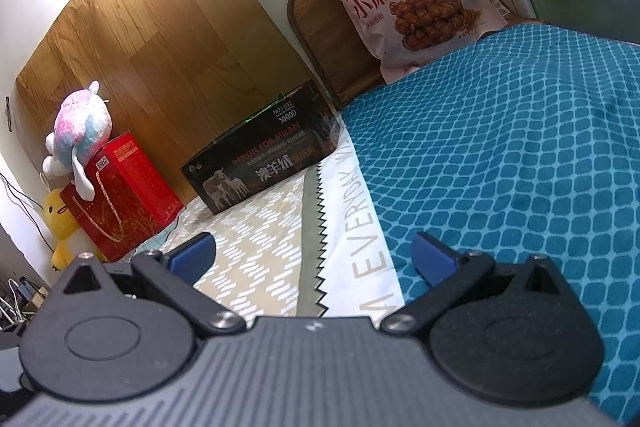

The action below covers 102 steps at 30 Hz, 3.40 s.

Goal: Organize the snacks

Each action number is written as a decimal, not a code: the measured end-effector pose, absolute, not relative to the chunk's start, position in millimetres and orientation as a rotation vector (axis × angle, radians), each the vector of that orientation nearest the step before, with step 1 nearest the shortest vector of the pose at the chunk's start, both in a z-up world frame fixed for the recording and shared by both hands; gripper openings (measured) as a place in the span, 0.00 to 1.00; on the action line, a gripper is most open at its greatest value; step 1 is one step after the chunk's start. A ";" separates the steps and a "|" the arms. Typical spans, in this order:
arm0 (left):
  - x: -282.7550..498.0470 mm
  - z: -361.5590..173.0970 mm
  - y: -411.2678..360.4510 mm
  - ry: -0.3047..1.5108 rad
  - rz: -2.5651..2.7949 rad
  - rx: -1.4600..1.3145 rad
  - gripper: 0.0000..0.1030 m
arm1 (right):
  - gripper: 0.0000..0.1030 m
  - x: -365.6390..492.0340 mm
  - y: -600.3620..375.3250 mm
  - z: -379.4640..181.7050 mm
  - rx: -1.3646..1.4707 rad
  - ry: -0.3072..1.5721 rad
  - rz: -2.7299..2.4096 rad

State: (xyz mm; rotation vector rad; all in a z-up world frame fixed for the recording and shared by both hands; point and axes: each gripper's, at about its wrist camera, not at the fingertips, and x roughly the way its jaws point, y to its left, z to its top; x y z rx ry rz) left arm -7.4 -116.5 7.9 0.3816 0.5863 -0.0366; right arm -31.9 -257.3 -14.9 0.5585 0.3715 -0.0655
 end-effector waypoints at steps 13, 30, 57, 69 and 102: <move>-8.3 15.6 -112.8 0.594 -0.016 0.363 1.00 | 1.00 -31.7 -257.4 -14.7 0.564 0.367 -0.070; -6.6 14.5 -112.4 0.593 -0.007 0.373 1.00 | 1.00 -32.1 -257.5 -14.5 0.570 0.366 -0.070; -4.9 10.4 -110.6 0.620 -0.028 0.362 1.00 | 1.00 -32.4 -258.3 -14.4 0.578 0.361 -0.070; -3.5 9.7 -110.5 0.628 -0.033 0.362 1.00 | 1.00 -32.4 -258.9 -14.5 0.578 0.361 -0.068; -2.8 9.5 -108.8 0.614 -0.007 0.371 1.00 | 1.00 -31.8 -259.1 -14.6 0.579 0.362 -0.065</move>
